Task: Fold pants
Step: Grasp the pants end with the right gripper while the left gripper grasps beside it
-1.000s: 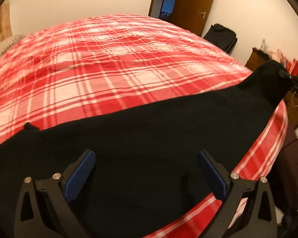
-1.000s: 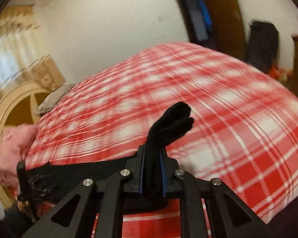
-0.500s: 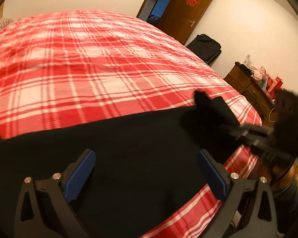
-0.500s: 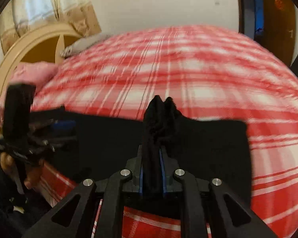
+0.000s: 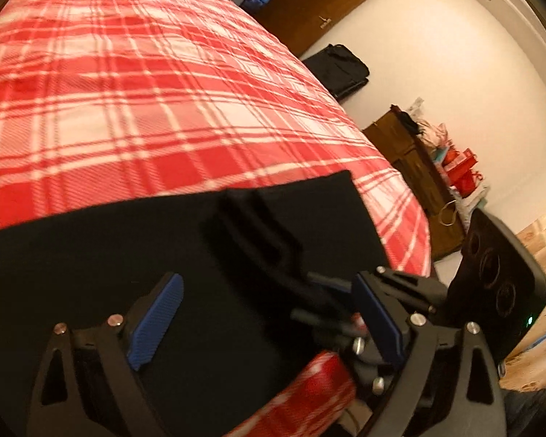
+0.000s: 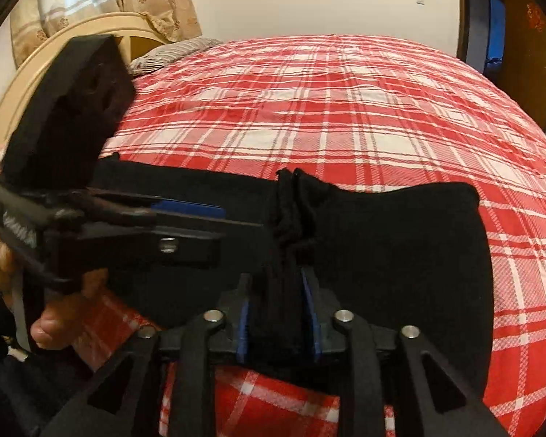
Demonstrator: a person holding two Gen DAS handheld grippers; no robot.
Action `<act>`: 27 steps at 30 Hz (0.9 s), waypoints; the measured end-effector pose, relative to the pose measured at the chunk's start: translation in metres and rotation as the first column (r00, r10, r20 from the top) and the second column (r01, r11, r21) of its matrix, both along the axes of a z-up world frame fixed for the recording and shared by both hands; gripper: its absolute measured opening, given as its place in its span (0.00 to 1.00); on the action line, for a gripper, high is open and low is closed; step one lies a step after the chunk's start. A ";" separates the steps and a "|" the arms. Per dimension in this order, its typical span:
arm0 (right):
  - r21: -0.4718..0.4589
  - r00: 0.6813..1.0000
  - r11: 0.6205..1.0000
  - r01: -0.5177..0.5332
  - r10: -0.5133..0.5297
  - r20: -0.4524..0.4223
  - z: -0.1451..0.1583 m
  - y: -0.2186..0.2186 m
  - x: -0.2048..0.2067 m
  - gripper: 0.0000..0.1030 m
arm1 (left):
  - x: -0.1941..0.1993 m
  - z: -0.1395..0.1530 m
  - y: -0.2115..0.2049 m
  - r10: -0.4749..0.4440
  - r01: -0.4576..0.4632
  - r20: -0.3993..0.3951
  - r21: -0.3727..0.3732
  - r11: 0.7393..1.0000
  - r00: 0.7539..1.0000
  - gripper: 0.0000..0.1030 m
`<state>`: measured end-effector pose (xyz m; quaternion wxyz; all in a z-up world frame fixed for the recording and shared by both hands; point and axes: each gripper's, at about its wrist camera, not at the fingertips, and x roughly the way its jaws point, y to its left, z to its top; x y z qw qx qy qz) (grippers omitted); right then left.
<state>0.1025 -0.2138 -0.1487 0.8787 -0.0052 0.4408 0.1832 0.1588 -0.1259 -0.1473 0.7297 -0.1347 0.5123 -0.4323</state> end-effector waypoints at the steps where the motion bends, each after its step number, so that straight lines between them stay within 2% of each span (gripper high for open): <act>1: 0.015 1.000 1.000 -0.010 0.010 -0.007 0.002 -0.002 -0.003 0.35 | -0.001 0.001 -0.003 -0.006 0.006 -0.006 -0.008 1.000 1.000 0.92; 5: 0.049 1.000 0.999 -0.015 0.015 0.008 0.010 -0.017 -0.020 0.36 | -0.001 0.001 -0.014 -0.026 0.026 -0.015 -0.013 1.000 1.000 0.92; 10: 0.145 0.997 0.989 0.021 -0.032 0.070 0.017 -0.044 -0.038 0.41 | 0.002 0.000 -0.028 -0.035 0.035 -0.029 -0.014 0.999 0.999 0.86; 14: 0.195 0.990 0.980 0.041 -0.066 0.121 0.024 -0.058 -0.045 0.42 | 0.000 0.001 -0.044 -0.049 0.050 -0.017 0.023 0.999 0.999 0.83; 16: 0.214 0.986 0.976 0.042 -0.075 0.148 0.029 -0.063 -0.047 0.43 | 0.001 0.000 -0.047 -0.044 0.044 -0.005 0.035 0.998 0.999 0.78; 20: 0.297 0.976 0.952 0.077 -0.132 0.170 0.028 -0.079 -0.048 0.43 | 0.006 -0.003 -0.042 -0.024 0.023 0.004 0.078 0.997 1.000 0.50; 22: 0.318 0.973 0.943 0.094 -0.154 0.170 0.026 -0.084 -0.049 0.43 | 0.008 -0.005 -0.035 -0.011 0.011 -0.008 0.074 0.997 1.000 0.39; 24: 0.323 0.968 0.938 0.126 -0.188 0.169 0.023 -0.088 -0.048 0.44 | 0.010 -0.009 -0.030 -0.002 0.003 -0.026 0.066 0.998 1.000 0.22; 25: 0.326 0.965 0.935 0.139 -0.202 0.168 0.022 -0.089 -0.048 0.47 | 0.011 -0.011 -0.029 -0.001 0.003 -0.035 0.064 0.998 0.999 0.21; 27: 0.349 0.958 0.922 0.167 -0.236 0.165 0.019 -0.095 -0.047 0.52 | 0.012 -0.012 -0.025 0.000 0.002 -0.052 0.042 0.999 0.999 0.11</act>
